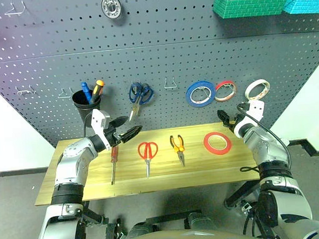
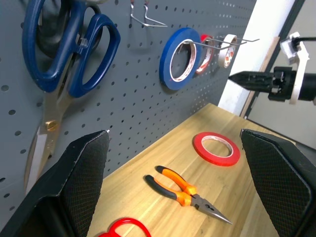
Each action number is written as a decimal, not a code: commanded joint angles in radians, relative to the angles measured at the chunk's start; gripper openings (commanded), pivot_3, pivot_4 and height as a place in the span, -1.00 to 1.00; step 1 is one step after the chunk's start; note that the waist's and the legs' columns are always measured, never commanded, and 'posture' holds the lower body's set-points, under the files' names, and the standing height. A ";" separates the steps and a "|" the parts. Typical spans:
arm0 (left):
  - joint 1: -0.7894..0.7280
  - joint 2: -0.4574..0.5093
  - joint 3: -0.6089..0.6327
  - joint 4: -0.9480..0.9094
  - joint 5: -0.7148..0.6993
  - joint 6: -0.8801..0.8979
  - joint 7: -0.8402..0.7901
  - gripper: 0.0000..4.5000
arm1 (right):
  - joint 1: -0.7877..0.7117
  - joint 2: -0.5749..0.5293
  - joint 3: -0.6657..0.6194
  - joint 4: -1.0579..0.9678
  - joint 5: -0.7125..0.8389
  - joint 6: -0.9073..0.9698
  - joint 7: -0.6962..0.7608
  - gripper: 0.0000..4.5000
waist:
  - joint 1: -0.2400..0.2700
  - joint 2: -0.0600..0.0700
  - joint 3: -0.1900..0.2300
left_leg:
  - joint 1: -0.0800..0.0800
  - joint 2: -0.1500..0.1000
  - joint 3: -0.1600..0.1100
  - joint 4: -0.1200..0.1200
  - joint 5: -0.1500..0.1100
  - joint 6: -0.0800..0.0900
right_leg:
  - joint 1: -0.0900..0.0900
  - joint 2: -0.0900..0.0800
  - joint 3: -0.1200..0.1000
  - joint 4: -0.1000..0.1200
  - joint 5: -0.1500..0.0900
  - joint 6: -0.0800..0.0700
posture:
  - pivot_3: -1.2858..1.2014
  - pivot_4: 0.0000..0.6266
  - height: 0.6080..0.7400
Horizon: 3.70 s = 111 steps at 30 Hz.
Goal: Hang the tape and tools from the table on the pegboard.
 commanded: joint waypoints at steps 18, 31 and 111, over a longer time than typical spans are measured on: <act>-0.049 0.033 0.005 -0.025 -0.023 0.052 -0.045 0.97 | 0.010 -0.070 0.206 0.031 -0.194 0.000 0.138 1.00 | -0.001 0.000 0.000 | 0.000 0.000 0.000 0.000 0.000 0.000 | 0.000 0.000 0.000 0.000 0.000 0.000 | -0.04 -1.00 1.00; -0.044 0.085 -0.071 -0.084 0.013 0.120 -0.120 0.97 | -0.064 -0.076 0.232 0.172 -0.251 -0.038 0.133 1.00 | -0.001 0.000 0.000 | 0.000 0.000 0.000 0.000 0.000 0.000 | 0.000 0.000 0.000 0.000 0.000 0.000 | -0.03 -0.97 1.00; 0.053 0.166 -0.083 -0.426 -0.077 0.365 -0.044 1.00 | -0.247 -0.087 0.351 0.565 -0.432 -0.092 0.239 -0.49 | 0.004 -0.007 0.148 | -0.003 0.000 0.000 -0.017 0.001 0.002 | -0.006 -0.001 0.000 -0.014 -0.002 -0.003 | 0.01 -0.33 1.00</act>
